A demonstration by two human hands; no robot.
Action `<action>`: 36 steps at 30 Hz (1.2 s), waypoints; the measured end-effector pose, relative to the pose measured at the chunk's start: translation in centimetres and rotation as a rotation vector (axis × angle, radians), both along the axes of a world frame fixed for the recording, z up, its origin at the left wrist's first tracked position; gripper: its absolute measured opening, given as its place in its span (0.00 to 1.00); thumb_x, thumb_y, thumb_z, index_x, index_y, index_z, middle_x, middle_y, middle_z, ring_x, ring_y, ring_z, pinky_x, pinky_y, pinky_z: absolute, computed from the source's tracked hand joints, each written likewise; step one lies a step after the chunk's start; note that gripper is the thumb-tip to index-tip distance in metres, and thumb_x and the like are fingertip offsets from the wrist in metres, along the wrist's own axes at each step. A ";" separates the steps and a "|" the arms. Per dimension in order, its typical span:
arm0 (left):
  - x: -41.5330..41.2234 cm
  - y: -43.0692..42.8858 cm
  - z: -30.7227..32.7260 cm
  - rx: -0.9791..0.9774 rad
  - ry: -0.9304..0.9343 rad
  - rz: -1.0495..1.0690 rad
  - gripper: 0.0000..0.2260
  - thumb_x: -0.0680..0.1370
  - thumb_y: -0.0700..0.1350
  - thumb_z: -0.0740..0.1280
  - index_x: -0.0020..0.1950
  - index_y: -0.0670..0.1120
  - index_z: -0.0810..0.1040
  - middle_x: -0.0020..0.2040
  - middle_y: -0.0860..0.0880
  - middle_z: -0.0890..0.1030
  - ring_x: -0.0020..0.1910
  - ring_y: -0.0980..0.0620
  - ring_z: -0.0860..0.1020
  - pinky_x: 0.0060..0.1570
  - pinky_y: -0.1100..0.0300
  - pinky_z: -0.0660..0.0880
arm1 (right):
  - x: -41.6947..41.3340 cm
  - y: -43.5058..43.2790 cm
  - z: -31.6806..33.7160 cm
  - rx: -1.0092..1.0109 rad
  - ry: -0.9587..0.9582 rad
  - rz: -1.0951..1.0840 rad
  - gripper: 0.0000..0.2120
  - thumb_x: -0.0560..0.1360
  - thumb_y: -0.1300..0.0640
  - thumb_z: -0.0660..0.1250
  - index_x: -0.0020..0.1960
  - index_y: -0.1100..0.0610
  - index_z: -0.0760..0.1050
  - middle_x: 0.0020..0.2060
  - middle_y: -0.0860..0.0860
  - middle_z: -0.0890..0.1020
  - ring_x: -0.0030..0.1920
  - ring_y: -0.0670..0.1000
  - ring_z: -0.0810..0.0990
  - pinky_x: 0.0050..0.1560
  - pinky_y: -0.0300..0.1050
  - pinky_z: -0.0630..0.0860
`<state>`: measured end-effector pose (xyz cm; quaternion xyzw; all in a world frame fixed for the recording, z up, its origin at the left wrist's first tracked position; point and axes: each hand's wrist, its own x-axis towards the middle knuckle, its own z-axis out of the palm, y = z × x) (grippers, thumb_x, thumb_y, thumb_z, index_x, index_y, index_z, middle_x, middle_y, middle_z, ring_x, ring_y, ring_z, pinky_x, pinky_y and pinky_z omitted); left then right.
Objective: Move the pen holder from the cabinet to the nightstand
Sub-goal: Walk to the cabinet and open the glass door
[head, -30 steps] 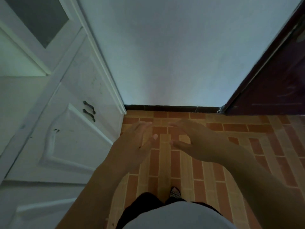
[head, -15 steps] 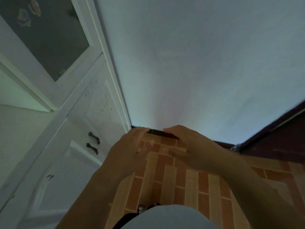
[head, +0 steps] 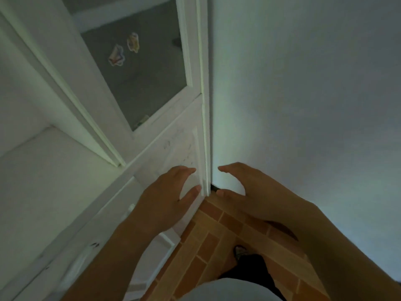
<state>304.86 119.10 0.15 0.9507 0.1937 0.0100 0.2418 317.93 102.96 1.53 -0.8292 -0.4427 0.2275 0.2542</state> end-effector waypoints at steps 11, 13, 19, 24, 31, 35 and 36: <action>5.2 3.2 5.8 0.153 -0.072 0.365 0.29 0.73 0.65 0.49 0.71 0.55 0.61 0.71 0.55 0.66 0.68 0.54 0.66 0.65 0.57 0.64 | 9.8 9.4 4.5 0.129 -0.125 0.454 0.26 0.75 0.42 0.59 0.70 0.45 0.59 0.70 0.43 0.65 0.67 0.46 0.66 0.62 0.39 0.63; 6.1 3.2 6.7 0.192 -0.081 0.401 0.30 0.72 0.66 0.47 0.71 0.55 0.60 0.71 0.56 0.65 0.69 0.54 0.65 0.65 0.56 0.63 | 11.1 10.4 5.1 0.139 -0.153 0.502 0.26 0.74 0.41 0.59 0.70 0.45 0.59 0.70 0.43 0.66 0.67 0.46 0.66 0.62 0.40 0.64; 7.8 3.1 9.4 0.293 -0.129 0.522 0.26 0.76 0.63 0.51 0.70 0.53 0.62 0.69 0.53 0.68 0.65 0.53 0.69 0.59 0.61 0.65 | 13.9 12.7 7.4 0.192 -0.245 0.645 0.27 0.74 0.39 0.58 0.70 0.44 0.58 0.70 0.42 0.64 0.67 0.46 0.66 0.60 0.39 0.63; 8.0 2.8 11.5 0.389 -0.135 0.585 0.23 0.77 0.59 0.54 0.70 0.54 0.62 0.69 0.54 0.67 0.64 0.54 0.69 0.56 0.63 0.64 | 14.8 14.3 10.1 0.257 -0.330 0.748 0.27 0.74 0.39 0.58 0.70 0.45 0.57 0.70 0.43 0.64 0.67 0.46 0.66 0.57 0.36 0.60; 8.2 3.3 15.6 0.466 -0.195 0.643 0.23 0.77 0.59 0.54 0.71 0.55 0.61 0.71 0.55 0.65 0.47 0.55 0.71 0.52 0.60 0.68 | 16.0 15.4 15.1 0.386 -0.394 0.806 0.28 0.74 0.40 0.58 0.71 0.45 0.56 0.71 0.43 0.62 0.68 0.45 0.62 0.60 0.36 0.59; 8.5 3.3 17.7 0.498 -0.250 0.671 0.22 0.77 0.59 0.54 0.70 0.55 0.62 0.70 0.56 0.66 0.52 0.55 0.72 0.52 0.64 0.65 | 16.1 15.5 17.4 0.431 -0.432 0.834 0.27 0.74 0.40 0.58 0.71 0.43 0.56 0.70 0.42 0.62 0.67 0.45 0.63 0.59 0.36 0.59; 8.6 3.4 18.1 0.517 -0.257 0.668 0.22 0.77 0.59 0.54 0.70 0.56 0.62 0.70 0.56 0.66 0.56 0.55 0.72 0.52 0.64 0.66 | 16.1 15.5 18.0 0.441 -0.443 0.840 0.27 0.74 0.40 0.58 0.71 0.43 0.56 0.70 0.42 0.62 0.67 0.45 0.64 0.59 0.35 0.60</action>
